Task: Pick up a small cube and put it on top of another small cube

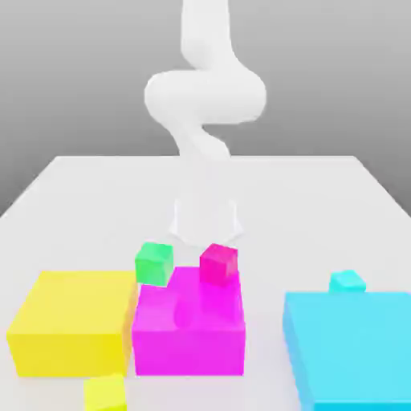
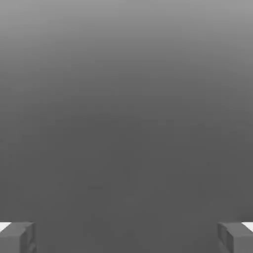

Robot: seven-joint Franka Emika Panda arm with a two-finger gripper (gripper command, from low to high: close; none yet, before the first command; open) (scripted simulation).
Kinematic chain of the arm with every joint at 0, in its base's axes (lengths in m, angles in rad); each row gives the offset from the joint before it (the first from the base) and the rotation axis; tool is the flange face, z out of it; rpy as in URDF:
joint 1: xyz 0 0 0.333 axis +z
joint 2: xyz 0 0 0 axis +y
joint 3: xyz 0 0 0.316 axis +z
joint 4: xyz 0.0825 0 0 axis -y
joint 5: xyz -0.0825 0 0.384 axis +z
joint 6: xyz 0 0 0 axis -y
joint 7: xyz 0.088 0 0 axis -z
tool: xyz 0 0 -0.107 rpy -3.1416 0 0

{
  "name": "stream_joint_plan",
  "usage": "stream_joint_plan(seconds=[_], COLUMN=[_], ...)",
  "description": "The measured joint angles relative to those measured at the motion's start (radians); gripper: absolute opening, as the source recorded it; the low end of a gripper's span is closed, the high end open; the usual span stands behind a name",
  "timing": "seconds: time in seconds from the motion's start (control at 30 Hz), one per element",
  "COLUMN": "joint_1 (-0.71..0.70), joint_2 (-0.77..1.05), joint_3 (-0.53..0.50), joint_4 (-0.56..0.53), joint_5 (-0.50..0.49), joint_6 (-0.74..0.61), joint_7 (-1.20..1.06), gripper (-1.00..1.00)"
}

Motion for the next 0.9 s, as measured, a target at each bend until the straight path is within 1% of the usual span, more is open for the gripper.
stream_joint_plan(seconds=[0.3, 0.43, 0.57, 0.67, 0.77, 0.83, 0.9], joint_1=[0.146, 0.202, 0.25, 0.279, 0.303, 0.318, 0.346], joint_2=[0.236, 0.338, 0.439, 0.514, 0.591, 0.643, 0.695], joint_3=[0.092, 0.156, 0.23, 0.291, 0.349, 0.383, 0.406], joint_4=[-0.143, -0.205, -0.268, -0.316, -0.366, -0.399, -0.433], joint_5=[0.151, 0.196, 0.22, 0.216, 0.183, 0.138, 0.063], joint_6=[0.146, 0.21, 0.276, 0.329, 0.386, 0.424, 0.462], joint_7=[0.065, 0.109, 0.168, 0.228, 0.308, 0.379, 0.47], gripper=[0.0, 0.0, 0.0, 0.0, 0.0, 0.0, 0.0])
